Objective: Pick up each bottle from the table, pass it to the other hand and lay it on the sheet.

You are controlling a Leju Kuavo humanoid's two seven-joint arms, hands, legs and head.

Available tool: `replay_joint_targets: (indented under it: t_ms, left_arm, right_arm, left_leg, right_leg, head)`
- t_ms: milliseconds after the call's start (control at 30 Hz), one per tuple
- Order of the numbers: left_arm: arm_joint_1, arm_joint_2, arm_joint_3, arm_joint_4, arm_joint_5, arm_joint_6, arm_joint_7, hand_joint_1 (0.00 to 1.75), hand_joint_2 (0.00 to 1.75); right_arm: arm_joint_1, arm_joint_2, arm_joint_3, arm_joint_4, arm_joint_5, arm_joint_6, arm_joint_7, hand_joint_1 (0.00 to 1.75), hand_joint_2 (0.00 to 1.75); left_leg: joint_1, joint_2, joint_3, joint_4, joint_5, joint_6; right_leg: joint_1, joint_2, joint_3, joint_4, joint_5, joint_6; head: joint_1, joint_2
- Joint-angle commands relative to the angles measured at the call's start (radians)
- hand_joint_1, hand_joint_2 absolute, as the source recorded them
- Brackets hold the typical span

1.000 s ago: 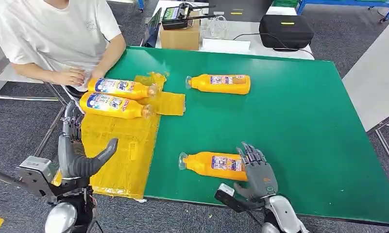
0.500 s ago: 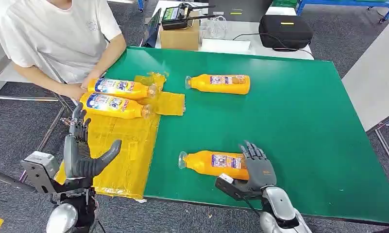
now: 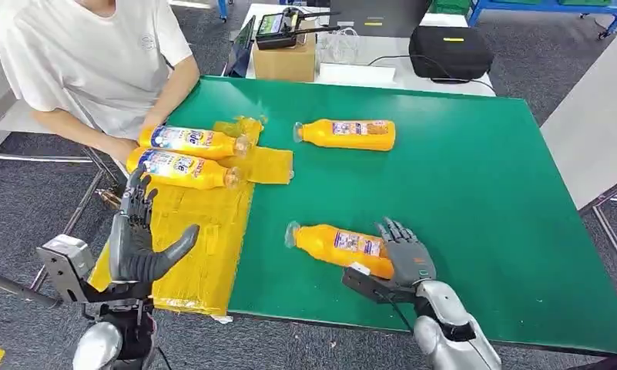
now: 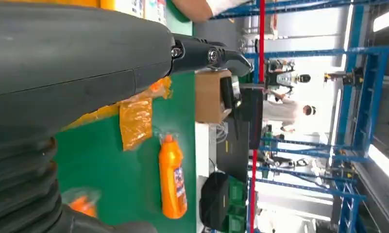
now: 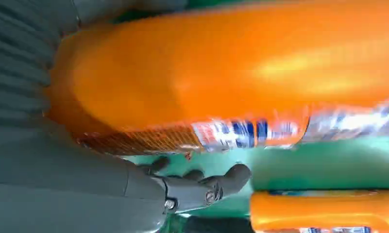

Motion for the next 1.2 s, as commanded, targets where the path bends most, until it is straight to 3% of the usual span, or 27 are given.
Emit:
replay_joint_targets:
  t_ms: [33, 200, 333, 433, 667, 767, 800, 867, 933, 1000, 1100, 1200]
  left_arm:
    - [-0.092, 0.05, -0.035, 0.124, 0.02, 0.0, 0.012, 0.0, 1.75]
    - [-0.129, 0.066, -0.051, 0.161, 0.033, -0.012, 0.023, 0.0, 1.75]
    - [-0.175, 0.088, -0.064, 0.224, 0.052, -0.031, 0.023, 0.0, 1.75]
    - [-0.175, 0.092, -0.053, 0.242, 0.094, -0.047, 0.026, 0.0, 1.75]
    - [-0.17, 0.107, -0.062, 0.254, 0.101, -0.055, 0.027, 0.0, 1.75]
    - [-0.155, 0.107, -0.059, 0.239, 0.101, -0.055, 0.027, 0.0, 1.75]
    - [-0.149, 0.106, -0.058, 0.232, 0.101, -0.054, 0.027, 0.0, 1.75]
    - [-0.147, 0.105, -0.059, 0.233, 0.101, -0.053, 0.026, 0.0, 1.75]
    - [-0.144, 0.096, -0.057, 0.235, 0.107, -0.04, 0.014, 0.0, 1.75]
    - [-0.123, 0.077, -0.081, 0.259, 0.075, -0.009, 0.04, 0.0, 1.75]
    - [-0.075, 0.029, -0.139, 0.343, 0.064, 0.0, 0.062, 0.0, 1.75]
    - [-0.055, 0.014, -0.192, 0.406, 0.072, 0.003, 0.038, 0.0, 1.75]
  right_arm:
    - [-0.116, -0.019, 0.076, 0.293, -0.064, 0.064, 0.004, 1.71, 1.75]
    - [-0.162, -0.037, 0.105, 0.374, -0.103, 0.134, 0.016, 1.75, 1.75]
    - [-0.184, -0.058, 0.089, 0.422, -0.22, 0.185, -0.075, 1.75, 1.75]
    - [-0.181, -0.064, 0.08, 0.445, -0.269, 0.195, -0.086, 1.75, 1.75]
    - [-0.166, -0.057, 0.065, 0.501, -0.329, 0.15, -0.085, 1.75, 1.75]
    - [-0.154, -0.037, 0.046, 0.494, -0.352, 0.107, -0.118, 1.75, 1.75]
    - [-0.143, -0.03, 0.027, 0.472, -0.382, 0.097, -0.163, 1.75, 1.75]
    - [-0.144, -0.026, 0.029, 0.471, -0.381, 0.097, -0.16, 1.75, 1.75]
    - [-0.112, -0.013, -0.017, 0.411, -0.455, 0.093, -0.246, 1.75, 1.75]
    - [-0.045, 0.03, -0.08, 0.275, -0.541, 0.062, -0.353, 1.75, 1.75]
    - [0.056, 0.096, -0.149, 0.042, -0.645, 0.048, -0.429, 1.75, 1.75]
    - [0.088, 0.119, -0.154, -0.068, -0.669, 0.044, -0.419, 1.75, 1.75]
  left_leg:
    - [0.0, -0.002, 0.004, -0.002, 0.001, 0.002]
    - [0.001, -0.002, 0.007, -0.003, 0.003, 0.003]
    - [0.001, -0.004, 0.009, -0.003, 0.004, 0.003]
    - [0.001, -0.004, 0.012, -0.003, 0.004, 0.003]
    - [0.0, -0.002, 0.018, -0.001, 0.001, 0.002]
    - [0.001, -0.005, 0.012, -0.003, 0.005, 0.005]
    - [0.001, -0.001, 0.019, 0.0, 0.0, 0.004]
    - [0.001, -0.004, 0.012, -0.003, 0.004, 0.006]
    - [0.001, 0.0, 0.019, 0.0, -0.001, 0.005]
    - [0.001, -0.002, 0.012, -0.004, 0.003, 0.006]
    - [0.001, -0.001, 0.023, -0.004, -0.001, 0.005]
    - [0.001, 0.001, 0.021, -0.006, -0.001, 0.005]
  right_leg:
    - [0.001, -0.001, 0.004, -0.002, 0.001, -0.003]
    - [0.002, -0.001, 0.007, -0.005, 0.003, -0.005]
    - [0.002, -0.003, 0.009, -0.005, 0.003, -0.005]
    - [0.002, -0.003, 0.008, -0.005, 0.004, -0.005]
    - [0.001, -0.001, 0.009, -0.003, 0.001, -0.003]
    - [0.003, -0.004, 0.005, -0.009, 0.006, -0.005]
    - [0.002, 0.0, 0.01, -0.005, 0.002, -0.003]
    - [0.003, -0.003, 0.005, -0.009, 0.006, -0.005]
    - [0.001, 0.001, 0.011, -0.005, 0.002, -0.003]
    - [0.003, -0.001, 0.009, -0.01, 0.007, -0.006]
    - [0.002, 0.001, 0.024, -0.008, 0.002, -0.004]
    - [0.002, 0.003, 0.022, -0.009, 0.002, -0.006]
  head:
    - [0.0, 0.0]
    - [0.0, 0.0]
    - [0.0, 0.0]
    - [0.0, 0.0]
    - [0.0, 0.0]
    - [0.0, 0.0]
    - [0.0, 0.0]
    - [0.0, 0.0]
    - [0.0, 0.0]
    - [0.0, 0.0]
    - [0.0, 0.0]
    - [0.0, 0.0]
